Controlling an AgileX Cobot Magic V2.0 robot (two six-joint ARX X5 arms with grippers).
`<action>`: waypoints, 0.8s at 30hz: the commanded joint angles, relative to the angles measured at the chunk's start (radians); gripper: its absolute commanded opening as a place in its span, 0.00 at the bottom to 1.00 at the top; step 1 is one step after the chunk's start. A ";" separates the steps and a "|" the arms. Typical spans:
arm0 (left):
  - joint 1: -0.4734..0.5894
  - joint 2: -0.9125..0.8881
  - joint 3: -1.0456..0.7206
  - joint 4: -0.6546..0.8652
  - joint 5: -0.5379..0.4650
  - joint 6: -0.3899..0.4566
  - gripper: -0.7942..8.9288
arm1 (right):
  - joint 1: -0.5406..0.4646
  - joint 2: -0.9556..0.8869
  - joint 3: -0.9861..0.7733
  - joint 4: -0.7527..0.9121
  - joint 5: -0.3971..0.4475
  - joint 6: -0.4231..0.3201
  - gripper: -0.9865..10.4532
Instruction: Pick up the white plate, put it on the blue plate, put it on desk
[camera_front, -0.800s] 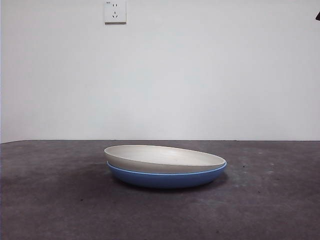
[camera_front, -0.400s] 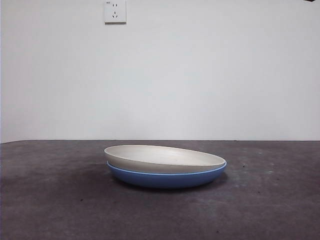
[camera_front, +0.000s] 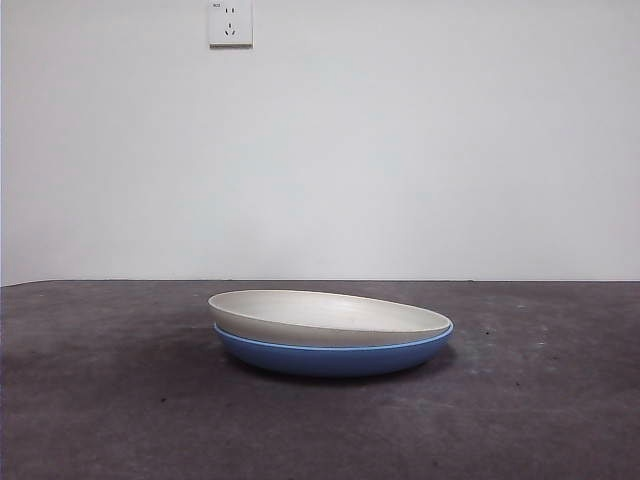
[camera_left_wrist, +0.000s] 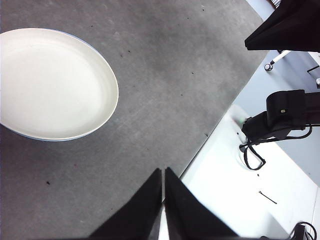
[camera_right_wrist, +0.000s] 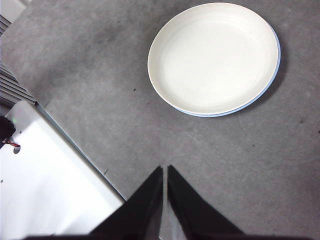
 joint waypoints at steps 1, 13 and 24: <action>-0.005 0.007 0.008 0.010 0.008 0.019 0.09 | 0.007 0.008 0.018 0.008 -0.002 -0.014 0.09; 0.015 -0.038 0.008 0.037 0.006 0.052 0.09 | 0.007 0.008 0.018 0.008 -0.002 -0.014 0.09; 0.311 -0.404 -0.256 0.720 -0.074 0.122 0.09 | 0.007 0.007 0.018 0.008 -0.002 -0.014 0.09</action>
